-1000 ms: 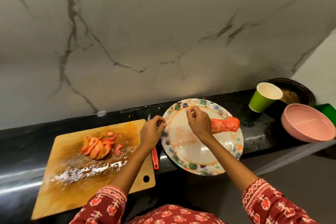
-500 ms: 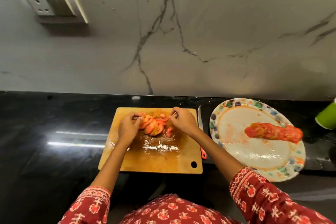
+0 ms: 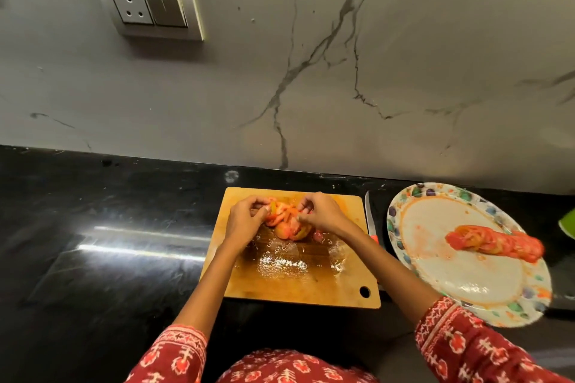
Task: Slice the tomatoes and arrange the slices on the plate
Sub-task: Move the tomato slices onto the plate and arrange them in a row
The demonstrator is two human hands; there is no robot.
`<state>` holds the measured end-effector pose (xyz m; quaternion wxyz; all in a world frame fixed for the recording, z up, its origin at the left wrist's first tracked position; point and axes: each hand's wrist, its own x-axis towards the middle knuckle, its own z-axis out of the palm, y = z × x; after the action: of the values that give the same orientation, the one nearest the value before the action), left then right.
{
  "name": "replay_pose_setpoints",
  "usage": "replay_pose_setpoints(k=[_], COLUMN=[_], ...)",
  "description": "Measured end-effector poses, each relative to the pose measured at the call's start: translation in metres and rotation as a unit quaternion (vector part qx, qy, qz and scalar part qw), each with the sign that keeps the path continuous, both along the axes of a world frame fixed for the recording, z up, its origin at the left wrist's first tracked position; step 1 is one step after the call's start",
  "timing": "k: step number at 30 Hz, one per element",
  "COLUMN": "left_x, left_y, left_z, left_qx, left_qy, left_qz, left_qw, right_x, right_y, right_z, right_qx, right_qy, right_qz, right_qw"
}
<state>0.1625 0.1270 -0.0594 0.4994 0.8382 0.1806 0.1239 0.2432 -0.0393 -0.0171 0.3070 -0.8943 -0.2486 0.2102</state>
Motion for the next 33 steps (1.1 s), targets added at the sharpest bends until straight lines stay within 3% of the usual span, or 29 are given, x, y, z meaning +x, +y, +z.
replay_pose_setpoints(k=[10, 16, 20, 26, 29, 33], left_x=[-0.006, -0.013, -0.020, -0.026, -0.028, -0.033], left_y=[0.000, 0.007, 0.017, 0.023, 0.024, 0.022], left_z=[0.030, 0.035, 0.024, 0.019, 0.019, 0.019], left_qx=[-0.023, 0.046, 0.054, 0.047, 0.037, 0.032], left_qy=[-0.050, -0.049, -0.019, -0.013, -0.015, -0.017], left_qz=[-0.097, -0.039, 0.023, 0.071, 0.067, 0.065], left_qw=[0.994, 0.997, 0.998, 0.996, 0.997, 0.997], right_x=[0.009, -0.004, -0.007, -0.027, -0.031, -0.029], right_y=[0.019, 0.030, 0.026, 0.032, 0.033, 0.030], right_z=[0.048, 0.040, 0.027, -0.003, -0.009, -0.010], right_qx=[0.011, 0.081, 0.002, -0.134, -0.142, -0.117], right_qy=[-0.007, -0.047, -0.127, -0.172, -0.191, -0.142], right_qz=[0.135, 0.071, 0.061, 0.167, 0.173, 0.161], right_qw=[0.991, 0.993, 0.990, 0.961, 0.956, 0.970])
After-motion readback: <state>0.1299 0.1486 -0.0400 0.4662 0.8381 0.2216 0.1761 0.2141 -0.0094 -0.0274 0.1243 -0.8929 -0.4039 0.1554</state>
